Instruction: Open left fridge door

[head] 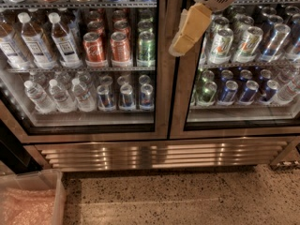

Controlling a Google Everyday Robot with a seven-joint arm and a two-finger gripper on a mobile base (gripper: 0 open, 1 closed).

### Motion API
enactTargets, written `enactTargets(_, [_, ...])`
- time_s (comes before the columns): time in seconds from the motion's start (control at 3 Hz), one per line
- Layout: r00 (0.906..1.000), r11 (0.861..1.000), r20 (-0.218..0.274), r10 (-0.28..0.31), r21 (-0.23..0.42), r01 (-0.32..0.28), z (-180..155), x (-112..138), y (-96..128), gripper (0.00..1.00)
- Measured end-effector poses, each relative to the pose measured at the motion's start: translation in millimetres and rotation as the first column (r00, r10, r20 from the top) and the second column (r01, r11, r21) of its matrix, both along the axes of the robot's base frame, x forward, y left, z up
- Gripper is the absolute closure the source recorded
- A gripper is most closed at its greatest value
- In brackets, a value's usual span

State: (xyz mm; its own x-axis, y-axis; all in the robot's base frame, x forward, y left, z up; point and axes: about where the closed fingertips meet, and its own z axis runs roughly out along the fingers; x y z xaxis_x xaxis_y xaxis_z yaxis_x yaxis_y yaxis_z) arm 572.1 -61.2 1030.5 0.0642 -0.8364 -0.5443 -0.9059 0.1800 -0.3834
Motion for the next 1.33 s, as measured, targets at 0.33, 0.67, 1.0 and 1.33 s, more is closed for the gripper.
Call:
enactTargets(0.33, [1.0, 1.0, -0.001, 0.009, 0.003, -0.009, -0.5, 1.3, -0.4, 0.0])
enactTargets(0.67, [0.9997, 1.0, -0.008, 0.025, 0.003, -0.025, -2.8, 2.8, 1.4, 0.0])
enactTargets(1.0, [0.999, 0.999, -0.018, 0.041, 0.001, -0.041, -6.2, 4.9, 3.5, 0.0])
enactTargets(1.33, [0.9983, 0.999, -0.026, 0.052, -0.002, -0.052, -8.8, 7.4, 4.0, 0.0])
